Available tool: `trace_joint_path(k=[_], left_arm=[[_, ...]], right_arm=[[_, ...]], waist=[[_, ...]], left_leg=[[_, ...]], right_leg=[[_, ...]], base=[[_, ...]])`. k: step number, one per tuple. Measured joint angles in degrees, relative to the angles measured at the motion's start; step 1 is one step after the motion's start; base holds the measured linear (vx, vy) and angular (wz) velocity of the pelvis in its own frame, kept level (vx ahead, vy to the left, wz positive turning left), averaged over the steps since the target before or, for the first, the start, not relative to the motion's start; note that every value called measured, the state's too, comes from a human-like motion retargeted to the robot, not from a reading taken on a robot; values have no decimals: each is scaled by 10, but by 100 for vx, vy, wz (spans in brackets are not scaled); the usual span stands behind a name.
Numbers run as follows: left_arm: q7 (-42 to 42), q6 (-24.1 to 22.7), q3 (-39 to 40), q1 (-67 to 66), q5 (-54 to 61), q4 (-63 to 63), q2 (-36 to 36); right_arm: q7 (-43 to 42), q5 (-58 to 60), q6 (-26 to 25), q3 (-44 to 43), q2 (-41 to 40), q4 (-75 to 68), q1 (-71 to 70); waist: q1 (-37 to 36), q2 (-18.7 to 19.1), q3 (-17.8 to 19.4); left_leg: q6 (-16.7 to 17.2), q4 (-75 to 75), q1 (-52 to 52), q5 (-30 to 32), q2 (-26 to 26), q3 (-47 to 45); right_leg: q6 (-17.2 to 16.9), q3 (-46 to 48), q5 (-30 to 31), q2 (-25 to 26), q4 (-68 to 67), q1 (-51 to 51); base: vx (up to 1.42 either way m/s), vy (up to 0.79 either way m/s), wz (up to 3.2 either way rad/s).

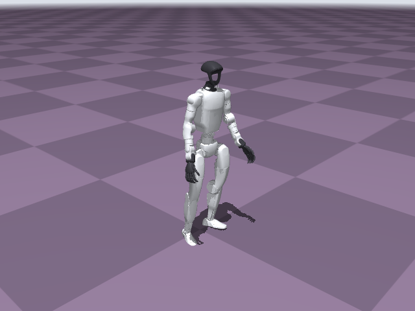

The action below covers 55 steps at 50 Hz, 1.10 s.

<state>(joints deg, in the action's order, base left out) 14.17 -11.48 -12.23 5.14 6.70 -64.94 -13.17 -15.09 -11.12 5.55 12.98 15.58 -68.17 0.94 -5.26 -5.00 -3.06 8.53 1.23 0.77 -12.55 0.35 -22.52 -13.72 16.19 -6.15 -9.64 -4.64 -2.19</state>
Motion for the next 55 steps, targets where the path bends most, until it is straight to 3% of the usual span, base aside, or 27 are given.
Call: trace_joint_path(k=[15, 55], left_arm=[[11, -4, 5, -10, 23, -25, 8], [-6, -2, 2, -8, 15, -5, -5]], right_arm=[[-55, -82, 20, -34, -52, -13, -31], [-24, -54, 10, 4, -51, 0, -65]], waist=[[-1, -4, 4], [-20, -15, 28]], left_leg=[[-5, 2, 1, -1, -1, -8], [3, -27, -12, 22, 4, 11]], right_leg=[[-3, -9, 3, 1, 0, -3], [-5, 11, 17, 1, 7, -16]], base=[[0, 0, 0], [0, 0, 0]])
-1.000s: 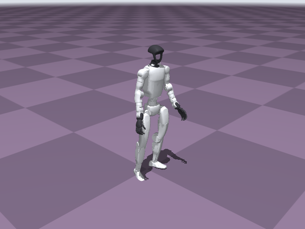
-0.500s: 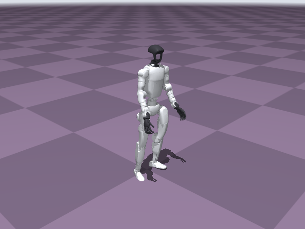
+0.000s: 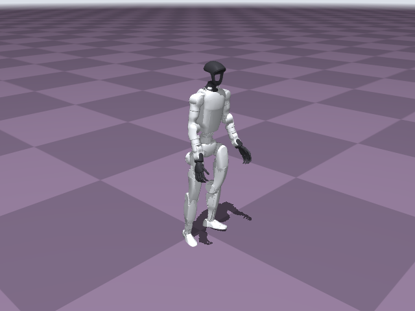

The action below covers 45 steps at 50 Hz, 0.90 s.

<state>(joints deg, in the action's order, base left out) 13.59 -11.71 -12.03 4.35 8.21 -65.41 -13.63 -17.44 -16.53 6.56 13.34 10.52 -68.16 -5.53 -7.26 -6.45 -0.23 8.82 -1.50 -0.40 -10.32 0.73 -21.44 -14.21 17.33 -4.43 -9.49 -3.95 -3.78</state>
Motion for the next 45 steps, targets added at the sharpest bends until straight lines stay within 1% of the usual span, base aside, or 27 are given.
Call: trace_joint_path(k=[10, 17, 22, 27, 30, 32, 33, 35, 37, 39, 40, 42, 45], left_arm=[[-2, -4, -3, -9, 4, -7, -7], [-4, -8, -1, -10, 4, 1, -12], [-4, -9, 2, -4, -1, 15, -12], [-4, -8, 3, 1, -6, 46, -10], [-5, -7, 0, 3, -5, 71, -12], [-5, -7, -6, 7, -3, 83, -16], [-5, -8, -10, 7, -1, 88, -19], [-2, -14, -21, 7, 1, 93, -25], [1, -21, -31, 4, 3, 93, -30], [5, -26, -37, 7, 5, 88, -35], [6, -27, -39, 10, 6, 84, -37], [9, -27, -39, 15, 5, 76, -37], [14, -26, -35, 18, 1, 70, -33]], right_arm=[[-1, 9, 2, 4, -2, 14, -5], [2, 18, 1, 2, 1, 23, -5], [7, 21, -2, 0, 6, 17, 1], [11, 18, -5, -6, 14, 6, 11], [11, 10, -6, -9, 19, -1, 13], [10, 1, -5, -7, 21, -8, 10], [8, -2, -3, -5, 22, -10, 10], [6, -5, 0, 2, 21, -13, 13], [3, -3, 5, 9, 20, -9, 21], [3, 3, 6, 12, 21, -2, 23], [4, 6, 6, 12, 22, 2, 23], [7, 14, 6, 10, 27, 13, 25], [14, 28, 5, 12, 40, 26, 24]], waist=[[2, -2, 10], [-1, -2, 8], [-5, -3, 6], [-1, 3, 9], [3, 12, 14], [8, 19, 19], [11, 22, 22], [17, 25, 26], [21, 24, 28], [19, 22, 32], [17, 21, 34], [7, 22, 36], [-14, 27, 38]], left_leg=[[0, 0, -3, 1, -2, -17], [4, -4, -6, 5, -8, -25], [6, -7, -8, 9, -5, -10], [11, -6, -9, 14, 1, 35], [18, -7, -11, 21, -3, 72], [22, -9, -10, 27, -5, 101], [22, -10, -9, 29, -6, 116], [23, -12, -7, 33, -4, 148], [21, -15, -4, 37, 2, 179], [20, -22, -3, 43, 10, 206], [20, -27, -3, 47, 14, 219], [21, -33, -8, 54, 20, 241], [21, -35, -23, 64, 28, 274]], right_leg=[[-8, -18, 10, 4, 5, -10], [-8, -22, 18, 14, 17, -14], [-8, -8, 18, 11, 20, -8], [-3, 29, 8, -1, 5, 4], [21, 49, 0, -5, -26, 4], [40, 26, -8, -4, -59, -5], [45, -1, -12, 0, -74, -12], [44, -79, -23, 14, -91, -25], [28, -161, -28, 30, -83, -29], [11, -201, -25, 34, -72, -27], [4, -205, -21, 33, -67, -26], [2, -178, -16, 24, -60, -20], [9, -124, -13, 9, -46, -11]], base=[[-1, 0, -12], [-1, -1, -5], [1, 2, 19], [1, 7, 73], [0, 3, 104], [-1, 1, 126], [0, -1, 137], [0, -4, 145], [1, -6, 147], [-1, -8, 138], [-2, -9, 129], [-4, -9, 123], [-7, -8, 118]])
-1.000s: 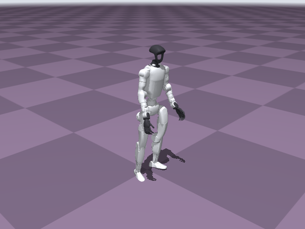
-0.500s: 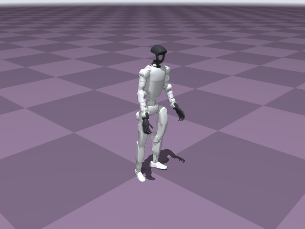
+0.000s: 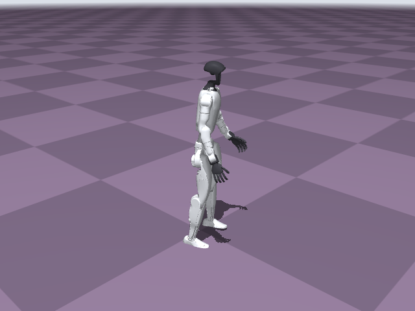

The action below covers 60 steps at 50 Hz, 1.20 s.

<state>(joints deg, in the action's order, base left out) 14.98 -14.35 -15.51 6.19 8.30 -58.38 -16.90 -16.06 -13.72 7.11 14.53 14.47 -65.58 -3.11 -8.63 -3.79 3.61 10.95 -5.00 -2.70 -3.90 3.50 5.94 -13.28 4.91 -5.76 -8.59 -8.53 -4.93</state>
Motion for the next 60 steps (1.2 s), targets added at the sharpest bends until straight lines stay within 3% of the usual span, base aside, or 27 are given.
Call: trace_joint_path(k=[6, 12, 17, 21, 23, 27, 30, 33, 38, 43, 46, 53, 55, 60], left_arm=[[-4, 2, 10, -13, 1, 7, 17], [-11, 19, 24, -35, 16, 2, 24], [-4, 33, 48, -60, 50, -9, 21], [-1, 42, 67, -76, 69, -11, 17], [-3, 45, 79, -79, 73, -10, 12], [-6, 48, 90, -80, 61, -14, 4], [-7, 47, 88, -70, 46, -26, -6], [-9, 38, 81, -58, 33, -41, -15], [-19, 25, 62, -47, 33, -51, -17], [-23, 17, 26, -33, 35, -43, -8], [-19, 12, 14, -20, 23, -28, 4], [-21, -6, 38, -25, -12, 61, 41], [-27, -9, 45, -33, -13, 84, 46], [-33, 0, 52, -44, -10, 84, 38]], right_arm=[[9, 33, -10, 20, 35, -15, -26], [-4, 51, -33, 18, 52, -53, -75], [-20, 45, -39, 7, 46, -37, -94], [-18, 37, -36, -1, 41, 6, -89], [-11, 34, -33, -6, 38, 36, -84], [-4, 36, -27, -12, 29, 59, -72], [-9, 38, -26, -2, 12, 43, -72], [-13, 37, -22, 30, -14, 7, -84], [-3, 48, -11, 79, -46, -14, -109], [-6, 66, -1, 72, -42, 52, -106], [-5, 66, 3, 50, -30, 95, -94], [9, 70, -3, 38, 3, 66, -82], [13, 75, -13, 48, 8, 26, -88], [23, 89, -40, 65, 8, -51, -99]], waist=[[-38, 11, 5], [-52, 11, 3], [-70, -13, -3], [-70, -32, -19], [-71, -36, -26], [-73, -30, -41], [-74, -35, -45], [-71, -49, -40], [-46, -46, -24], [-3, -28, 2], [9, -16, 17], [-32, 10, 26], [-49, 10, 24], [-80, 2, 6]], left_leg=[[-15, 0, -37, 17, 14, 17], [-36, 0, -43, -5, -20, -189], [-47, 1, -30, 14, -32, -274], [-32, 34, -19, 7, -40, -455], [-16, 54, -20, -14, -47, -492], [3, 39, -13, -34, -50, -439], [10, 18, 1, -32, -45, -389], [17, 9, 14, -25, -34, -340], [8, 15, 17, -17, -28, -250], [-13, 13, 12, -11, -11, -148], [-11, 3, 10, -2, 5, -94], [3, 0, -19, 4, 28, -42], [-7, 0, -27, -5, 28, -81], [-33, 0, -40, -28, -13, -268]], right_leg=[[6, 86, 9, -21, 27, 10], [4, 175, 3, -39, 14, 5], [-1, 232, -5, -60, -3, 4], [5, 293, -13, -79, -10, 18], [15, 320, -23, -81, -21, 26], [41, 361, -48, -89, -86, 34], [53, 340, -67, -103, -167, 19], [39, 227, -85, -85, -215, -13], [35, 6, -98, 15, -176, -42], [45, -104, -39, 64, -69, -42], [38, -84, 14, 53, -31, -33], [4, 35, 21, 11, 23, -3], [-13, 60, 31, 2, 40, 0], [-17, 122, 43, 3, 67, -11]], base=[[-10, -6, 127], [-7, -2, 144], [1, 2, 112], [8, 10, 134], [11, 16, 122], [13, 16, 126], [13, 11, 135], [9, 5, 146], [3, 2, 157], [-1, -1, 193], [-2, -2, 189], [-4, -2, 134], [-5, -4, 105], [-2, -8, 102]])
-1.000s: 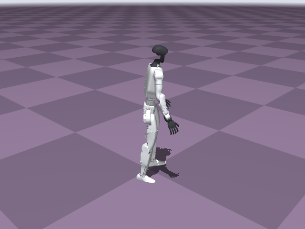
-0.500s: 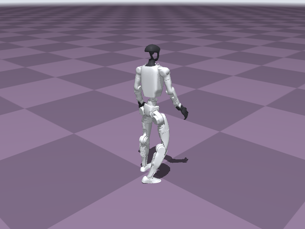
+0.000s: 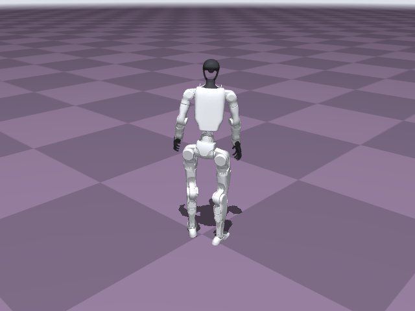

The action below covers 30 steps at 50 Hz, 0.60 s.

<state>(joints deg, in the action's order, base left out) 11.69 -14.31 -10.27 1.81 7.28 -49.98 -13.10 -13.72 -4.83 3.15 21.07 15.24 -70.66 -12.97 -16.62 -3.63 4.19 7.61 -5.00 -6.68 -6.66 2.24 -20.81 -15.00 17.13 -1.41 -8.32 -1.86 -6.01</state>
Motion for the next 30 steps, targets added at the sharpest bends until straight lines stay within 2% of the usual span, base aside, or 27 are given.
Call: trace_joint_path(k=[4, 10, 12, 22, 27, 30], left_arm=[[12, 17, 4, -2, 2, -71, -14], [18, 31, 18, -27, 10, -201, -30], [14, 36, 23, -38, 12, -226, -35], [8, 39, 33, -60, 20, -197, -51], [8, 40, 16, -33, 25, -164, -44], [7, 35, -6, -15, 28, -142, -42]], right_arm=[[-3, 8, 1, -9, -10, -9, 8], [-16, -10, 24, -36, -32, 44, 43], [-20, -22, 29, -38, -38, 56, 46], [-40, -58, 36, -15, -57, 82, 17], [-37, -61, 34, -26, -51, 104, 5], [-36, -65, 35, -31, -46, 113, 4]], waist=[[5, -10, -16], [36, -23, -42], [46, -29, -46], [27, -51, -51], [48, -31, -42], [76, -12, -37]], left_leg=[[-1, 0, 6, 21, -18, -49], [60, 0, 20, 24, -23, -10], [64, 0, 29, 18, -18, -1], [33, 0, 57, 0, -17, -10], [33, 13, 60, -5, -29, -1], [34, 15, 63, -6, -37, 13]], right_leg=[[0, 48, -13, -6, 0, 8], [0, 97, -43, -13, -28, 34], [1, 107, -54, -22, -48, 40], [33, 84, -77, -39, -115, 28], [66, 66, -54, -39, -160, 14], [75, 9, -49, -24, -202, -16]], base=[[9, 4, 116], [17, 9, 85], [18, 11, 49], [10, 5, -18], [0, 1, 5], [-1, 1, 41]])
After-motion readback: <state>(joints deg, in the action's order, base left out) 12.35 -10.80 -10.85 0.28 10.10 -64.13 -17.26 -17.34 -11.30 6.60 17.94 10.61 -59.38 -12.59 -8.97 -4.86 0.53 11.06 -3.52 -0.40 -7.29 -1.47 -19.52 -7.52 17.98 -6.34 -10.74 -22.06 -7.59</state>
